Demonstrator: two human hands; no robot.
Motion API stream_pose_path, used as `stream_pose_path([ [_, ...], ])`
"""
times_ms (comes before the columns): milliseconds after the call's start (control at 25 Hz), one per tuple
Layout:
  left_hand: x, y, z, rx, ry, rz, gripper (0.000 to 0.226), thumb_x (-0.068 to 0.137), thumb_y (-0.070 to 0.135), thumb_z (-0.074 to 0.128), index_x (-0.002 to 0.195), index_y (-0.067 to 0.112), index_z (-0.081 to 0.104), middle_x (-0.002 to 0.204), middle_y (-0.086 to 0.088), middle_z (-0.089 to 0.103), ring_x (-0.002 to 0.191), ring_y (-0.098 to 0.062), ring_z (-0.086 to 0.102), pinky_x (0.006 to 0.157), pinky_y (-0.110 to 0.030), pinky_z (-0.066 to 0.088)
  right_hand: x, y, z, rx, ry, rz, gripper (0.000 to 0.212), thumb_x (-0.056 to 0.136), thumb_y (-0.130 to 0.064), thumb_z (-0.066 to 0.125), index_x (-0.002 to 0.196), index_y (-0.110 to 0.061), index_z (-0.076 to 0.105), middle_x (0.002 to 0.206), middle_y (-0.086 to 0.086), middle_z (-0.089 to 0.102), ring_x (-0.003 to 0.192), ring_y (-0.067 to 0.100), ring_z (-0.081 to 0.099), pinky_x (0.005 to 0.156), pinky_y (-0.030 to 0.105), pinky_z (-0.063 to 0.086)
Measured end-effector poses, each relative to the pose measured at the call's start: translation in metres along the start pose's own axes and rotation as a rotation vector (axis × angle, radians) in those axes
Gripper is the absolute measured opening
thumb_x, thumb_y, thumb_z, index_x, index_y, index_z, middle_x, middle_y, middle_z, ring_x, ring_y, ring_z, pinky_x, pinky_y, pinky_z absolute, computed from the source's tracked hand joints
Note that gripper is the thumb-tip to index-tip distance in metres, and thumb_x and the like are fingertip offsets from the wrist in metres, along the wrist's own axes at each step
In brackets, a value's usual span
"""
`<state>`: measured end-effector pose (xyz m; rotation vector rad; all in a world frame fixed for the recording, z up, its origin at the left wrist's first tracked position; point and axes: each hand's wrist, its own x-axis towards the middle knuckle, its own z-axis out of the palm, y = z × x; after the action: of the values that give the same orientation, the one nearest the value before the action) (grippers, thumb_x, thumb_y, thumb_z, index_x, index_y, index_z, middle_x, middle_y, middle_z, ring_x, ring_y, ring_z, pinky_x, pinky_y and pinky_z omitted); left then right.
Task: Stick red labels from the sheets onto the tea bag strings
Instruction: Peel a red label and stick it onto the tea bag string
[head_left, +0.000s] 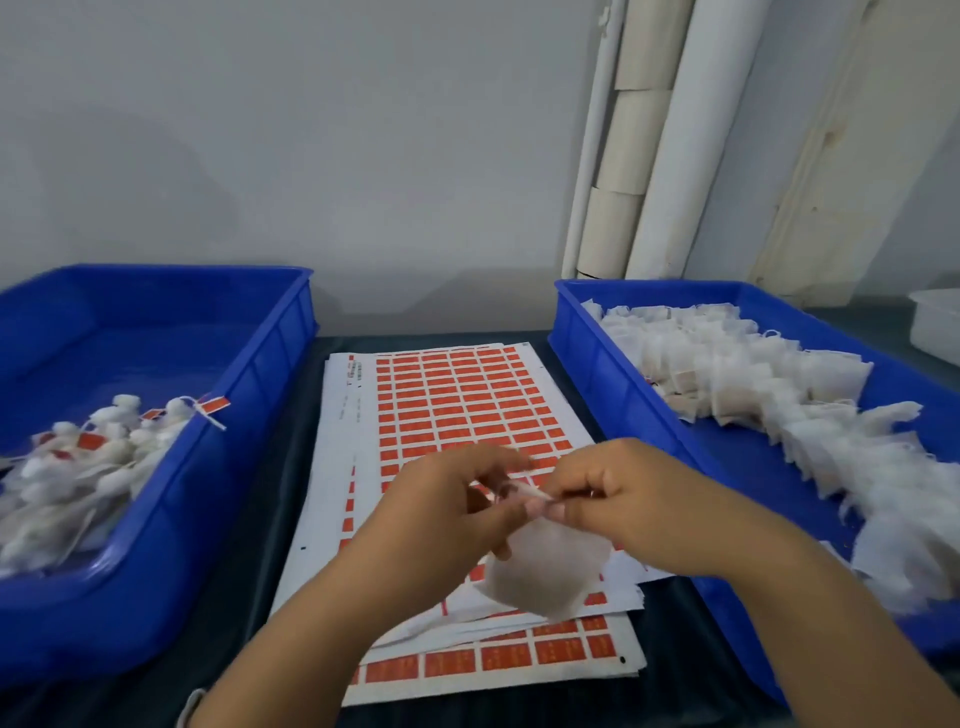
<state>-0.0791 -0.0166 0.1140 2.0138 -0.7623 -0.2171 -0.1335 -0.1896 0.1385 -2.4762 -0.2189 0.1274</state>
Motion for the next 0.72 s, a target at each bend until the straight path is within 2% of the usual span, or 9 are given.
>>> stream_pose_path([
  [40,-0.004,-0.006,-0.005,0.017,0.013,-0.019,0.014,0.078,0.037,0.065,0.082,0.049,0.058,0.074,0.026,0.064,0.065,0.007,0.061,0.056,-0.008,0.049,0.004,0.0,0.006,-0.006,-0.015,0.003,0.027,0.092,-0.028,0.057,0.069,-0.039,0.063,0.068,-0.023,0.058,0.065,-0.003,0.052,0.06,0.016,0.04],
  [120,-0.013,-0.02,-0.015,0.04,0.047,-0.043,0.02,0.082,0.03,0.065,0.069,0.045,0.06,0.066,0.029,0.063,0.064,0.009,0.06,0.052,-0.003,0.044,0.012,0.003,0.016,-0.004,-0.03,0.021,0.031,0.093,-0.026,0.056,0.066,-0.041,0.059,0.068,-0.03,0.057,0.07,-0.008,0.052,0.062,0.015,0.037],
  [200,-0.019,-0.029,-0.022,0.104,0.093,-0.042,0.023,0.082,0.031,0.065,0.067,0.047,0.057,0.065,0.033,0.06,0.069,0.012,0.058,0.052,0.0,0.042,0.019,0.006,0.026,0.065,-0.026,0.048,0.031,0.093,-0.024,0.056,0.07,-0.044,0.061,0.069,-0.035,0.059,0.074,-0.013,0.054,0.061,0.012,0.039],
  [320,-0.017,-0.038,-0.023,0.232,0.157,0.03,0.023,0.086,0.032,0.062,0.07,0.046,0.055,0.065,0.028,0.057,0.073,0.005,0.058,0.059,-0.002,0.044,0.03,0.005,0.045,0.305,0.031,0.081,0.035,0.09,-0.017,0.06,0.077,-0.048,0.07,0.085,-0.037,0.064,0.09,-0.011,0.057,0.068,0.007,0.045],
  [440,-0.009,-0.041,-0.023,0.361,0.171,0.059,0.015,0.091,0.03,0.056,0.083,0.042,0.051,0.073,0.028,0.047,0.077,-0.002,0.055,0.074,-0.009,0.043,0.043,-0.003,0.069,0.505,0.079,0.106,0.028,0.084,-0.032,0.065,0.069,-0.056,0.068,0.086,-0.034,0.066,0.088,-0.002,0.061,0.065,0.01,0.046],
  [560,-0.007,-0.046,-0.028,0.429,0.185,0.103,0.013,0.093,0.029,0.053,0.087,0.039,0.048,0.079,0.026,0.044,0.077,-0.001,0.051,0.074,-0.005,0.038,0.054,-0.004,0.086,0.62,0.123,0.155,0.009,0.069,-0.053,0.06,0.066,-0.058,0.067,0.08,-0.033,0.066,0.08,0.0,0.064,0.062,0.01,0.045],
  [640,-0.009,-0.05,-0.033,0.459,0.194,0.137,0.012,0.093,0.029,0.052,0.087,0.038,0.048,0.083,0.024,0.046,0.078,0.0,0.052,0.071,-0.005,0.04,0.057,-0.003,0.094,0.65,0.115,0.192,0.007,0.07,-0.054,0.062,0.07,-0.054,0.069,0.083,-0.034,0.065,0.083,0.006,0.062,0.065,0.015,0.042],
  [720,-0.011,-0.052,-0.039,0.471,0.242,0.139,0.01,0.093,0.029,0.051,0.088,0.038,0.048,0.084,0.025,0.046,0.078,0.002,0.052,0.069,-0.004,0.04,0.057,0.002,0.098,0.696,0.095,0.21,0.014,0.066,-0.054,0.065,0.077,-0.047,0.072,0.087,-0.033,0.066,0.085,0.0,0.062,0.065,0.014,0.039],
])
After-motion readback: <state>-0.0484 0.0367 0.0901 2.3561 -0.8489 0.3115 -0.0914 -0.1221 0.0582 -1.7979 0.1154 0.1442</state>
